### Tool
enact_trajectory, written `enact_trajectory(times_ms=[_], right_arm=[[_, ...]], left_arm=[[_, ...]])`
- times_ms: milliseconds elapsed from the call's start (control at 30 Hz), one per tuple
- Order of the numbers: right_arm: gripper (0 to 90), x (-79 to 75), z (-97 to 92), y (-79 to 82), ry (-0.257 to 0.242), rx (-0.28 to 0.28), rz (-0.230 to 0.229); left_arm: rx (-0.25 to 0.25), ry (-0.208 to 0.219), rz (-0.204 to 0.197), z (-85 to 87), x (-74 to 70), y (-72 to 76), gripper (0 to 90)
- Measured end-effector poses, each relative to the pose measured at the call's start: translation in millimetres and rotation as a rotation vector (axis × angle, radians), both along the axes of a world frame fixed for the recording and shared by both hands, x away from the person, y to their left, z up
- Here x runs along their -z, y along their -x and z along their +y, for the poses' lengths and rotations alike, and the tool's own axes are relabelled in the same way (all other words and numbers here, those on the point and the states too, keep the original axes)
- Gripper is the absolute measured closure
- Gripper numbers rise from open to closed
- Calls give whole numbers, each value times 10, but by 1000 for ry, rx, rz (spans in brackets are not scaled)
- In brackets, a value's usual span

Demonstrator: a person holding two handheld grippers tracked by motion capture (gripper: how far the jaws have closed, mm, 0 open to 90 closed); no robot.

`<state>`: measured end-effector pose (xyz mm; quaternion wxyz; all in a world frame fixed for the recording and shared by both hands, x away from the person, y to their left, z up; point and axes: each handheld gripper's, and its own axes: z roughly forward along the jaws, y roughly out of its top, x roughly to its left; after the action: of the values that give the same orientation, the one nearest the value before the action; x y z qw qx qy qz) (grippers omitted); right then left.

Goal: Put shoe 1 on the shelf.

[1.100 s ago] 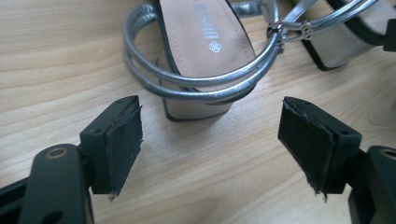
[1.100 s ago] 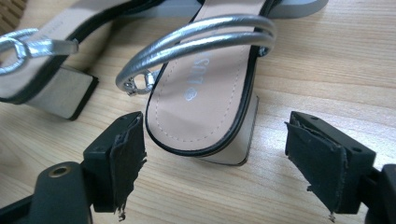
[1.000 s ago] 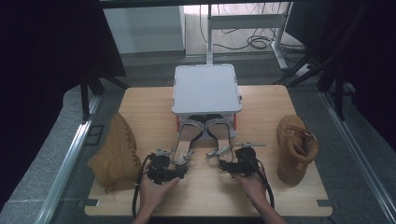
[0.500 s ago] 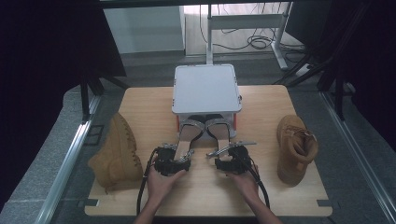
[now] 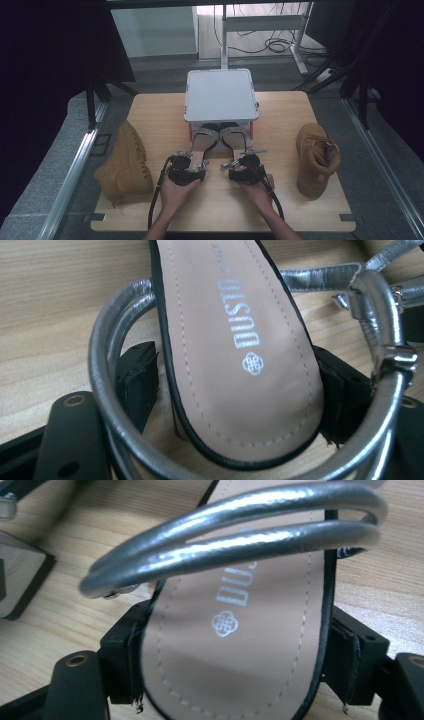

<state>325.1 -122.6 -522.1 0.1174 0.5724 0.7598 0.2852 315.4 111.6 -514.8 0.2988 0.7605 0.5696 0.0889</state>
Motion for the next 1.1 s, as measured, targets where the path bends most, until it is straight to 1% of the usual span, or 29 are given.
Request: enact_trajectory(times_ms=[100,200,267,400,467,667,733,800,867,967,1100], right_arm=[[257,9,8,-16,3,2,-11],[270,10,20,-32,15,0,-16],[286,9,29,-34,28,4,-21],[323,-3,34,-16,40,1,-49],[347,-23,41,3,55,-2,-73],[350,-26,36,2,55,-8,-73],[351,-26,34,2,53,-8,-72],[351,-26,32,2,51,-8,-73],[351,-28,28,2,50,-7,-70],[352,-28,19,-1,44,-8,-69],[352,-29,12,-2,37,-11,-67]], left_arm=[[-5,-4,-5,-18,10,-3,283],[-1,-8,-1,-32,22,-11,282],[-4,-5,-6,-33,23,-16,299],[-12,-7,-31,-46,19,-17,330],[-25,3,-45,-48,22,-20,340],[-51,32,-47,-25,0,-67,370],[-57,27,-52,-30,-10,-83,372],[-67,32,-54,-37,-14,-90,373],[-76,43,-57,-32,-14,-107,374],[-88,73,-54,-21,-21,-131,375],[-98,102,-46,4,-24,-163,378]])
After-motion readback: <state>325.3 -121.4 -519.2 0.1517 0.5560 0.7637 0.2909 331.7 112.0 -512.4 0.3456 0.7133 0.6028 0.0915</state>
